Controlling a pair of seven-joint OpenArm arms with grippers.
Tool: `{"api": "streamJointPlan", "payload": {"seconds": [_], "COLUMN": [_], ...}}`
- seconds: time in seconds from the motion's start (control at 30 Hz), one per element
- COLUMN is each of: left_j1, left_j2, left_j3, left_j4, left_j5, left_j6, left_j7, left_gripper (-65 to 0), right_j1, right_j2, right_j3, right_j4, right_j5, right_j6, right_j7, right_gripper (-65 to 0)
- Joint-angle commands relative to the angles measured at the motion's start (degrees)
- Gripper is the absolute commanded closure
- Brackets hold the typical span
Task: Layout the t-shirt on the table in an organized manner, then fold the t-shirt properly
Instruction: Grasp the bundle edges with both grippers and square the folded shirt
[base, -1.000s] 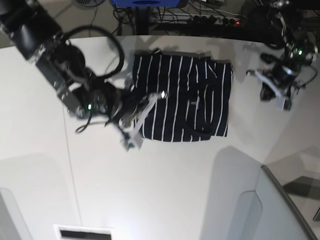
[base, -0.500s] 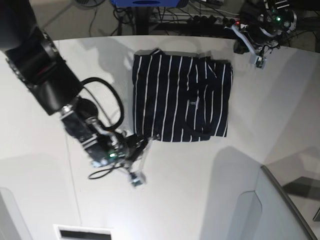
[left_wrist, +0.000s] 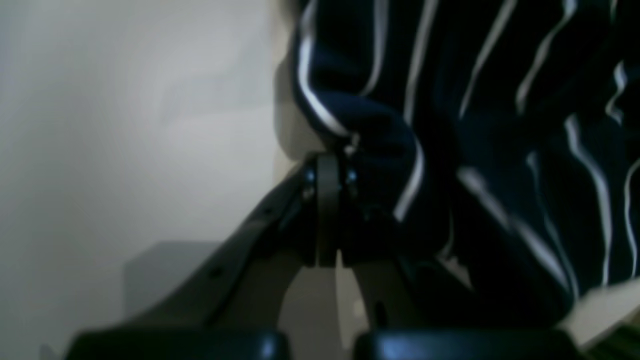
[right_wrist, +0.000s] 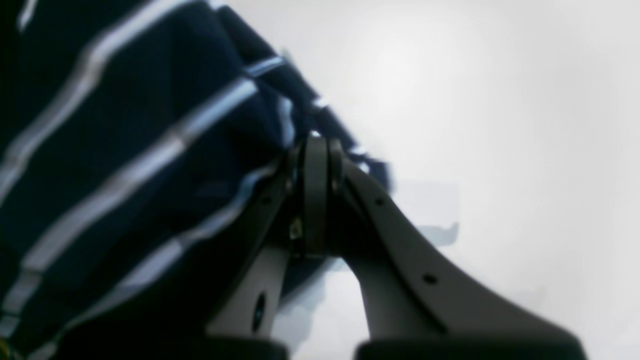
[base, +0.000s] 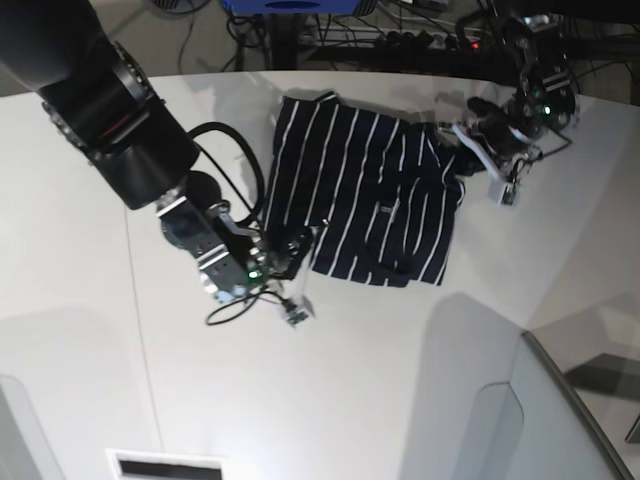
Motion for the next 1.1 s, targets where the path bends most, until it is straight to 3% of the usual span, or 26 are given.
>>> {"api": "streamJointPlan", "payload": {"seconds": [0.0,0.23,0.33,0.5,0.6,0.93,1.07], "left_j1": [-2.09,-14.58,-19.59,-26.18,-30.14,-39.81,-42.62], "left_j2": [-0.87,-1.4,-1.04,0.1,0.71,6.25,6.87], "left_j3": [1.49,8.96,13.27,21.53,26.54,33.84,35.33], "left_j4": [-1.3,-11.5,-15.36,-22.49,-27.94,-41.03,-41.56], "left_j5": [0.31,0.31,0.31,0.31,-0.13,0.22,-0.13], "left_j6": [1.11,2.43,2.52,9.02,9.64,9.73,9.73], "left_j7": [0.2,0.11,-0.15,-7.18,-9.91,-21.25,-22.74], "left_gripper": [0.0,0.0,0.0,0.0,0.0,0.0,0.0], "right_j1": [1.14,-2.55,-4.75,-8.97,-10.81,-17.49,-19.25], "right_j2": [1.25,6.79,7.49,10.39,11.98,12.59,12.59], "right_j3": [0.31,0.66,4.71,9.45,9.45,16.66,18.69], "right_j4": [0.75,0.84,1.11,7.35,11.39,21.15,24.05], "right_j5": [-0.51,-0.25,-0.25,-0.42,-0.42,-0.42,-0.42], "right_j6": [-0.22,-0.3,-0.22,0.05,-0.13,-0.3,-0.3], "right_j7": [-0.13,-0.57,-1.45,-3.65,-5.67,-11.83,-13.06], "right_gripper": [-0.2,-0.2,-0.2,-0.2,-0.2,-0.2,-0.2]}}
